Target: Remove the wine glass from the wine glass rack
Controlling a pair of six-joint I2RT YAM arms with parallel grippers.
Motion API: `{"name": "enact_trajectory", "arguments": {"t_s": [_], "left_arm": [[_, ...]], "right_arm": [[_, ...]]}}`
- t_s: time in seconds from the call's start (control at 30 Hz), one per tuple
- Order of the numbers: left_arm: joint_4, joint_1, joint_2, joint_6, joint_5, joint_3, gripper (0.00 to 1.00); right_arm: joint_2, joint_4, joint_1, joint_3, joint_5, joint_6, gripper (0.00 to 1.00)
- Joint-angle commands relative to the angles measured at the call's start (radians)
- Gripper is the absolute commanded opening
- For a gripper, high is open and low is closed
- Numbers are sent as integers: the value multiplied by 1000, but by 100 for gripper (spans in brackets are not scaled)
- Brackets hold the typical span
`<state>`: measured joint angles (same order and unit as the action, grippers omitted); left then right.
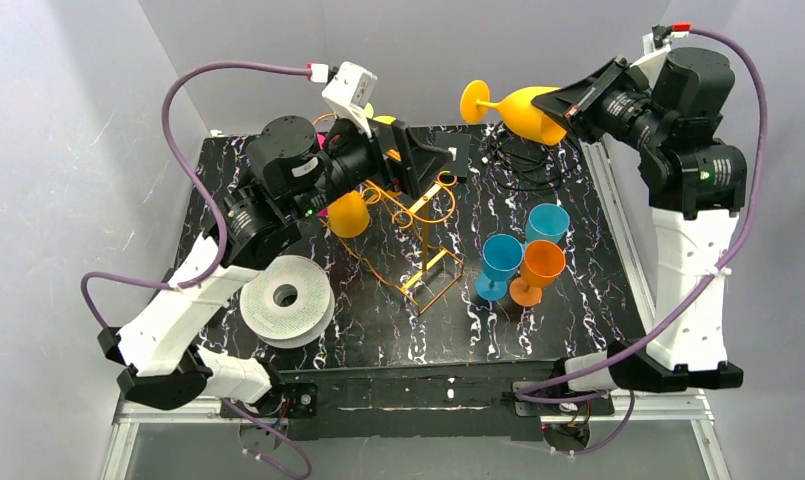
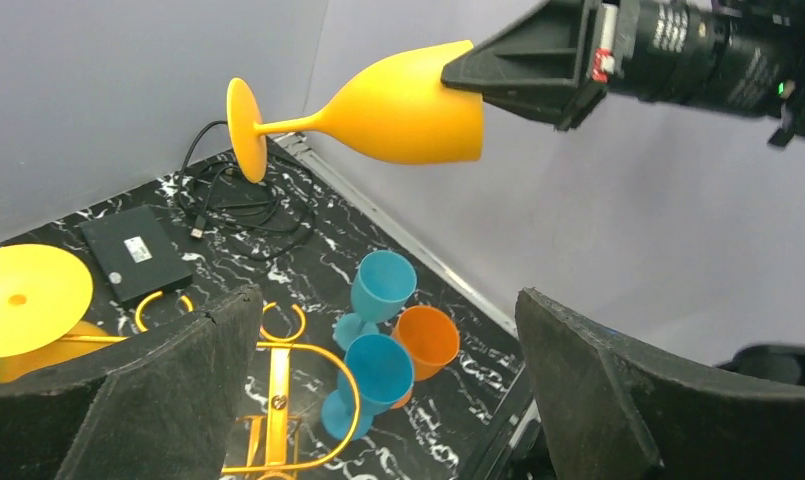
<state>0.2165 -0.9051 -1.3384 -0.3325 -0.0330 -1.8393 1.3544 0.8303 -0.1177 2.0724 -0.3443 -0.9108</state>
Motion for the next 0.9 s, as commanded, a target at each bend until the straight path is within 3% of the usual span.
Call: {"name": "enact_trajectory", "arguments": {"t_s": [0.0,0.5,0.87], "left_arm": [[7,3,70,101,33,10,98],[-172,4,149,247,60,45,98],[-270,4,248,352,-44,151,98]], "right_arm": [[92,212,5,139,-1,152,1],[255,455,-38,236,66,361,1],[485,594,-230,238,337,484,1]]}}
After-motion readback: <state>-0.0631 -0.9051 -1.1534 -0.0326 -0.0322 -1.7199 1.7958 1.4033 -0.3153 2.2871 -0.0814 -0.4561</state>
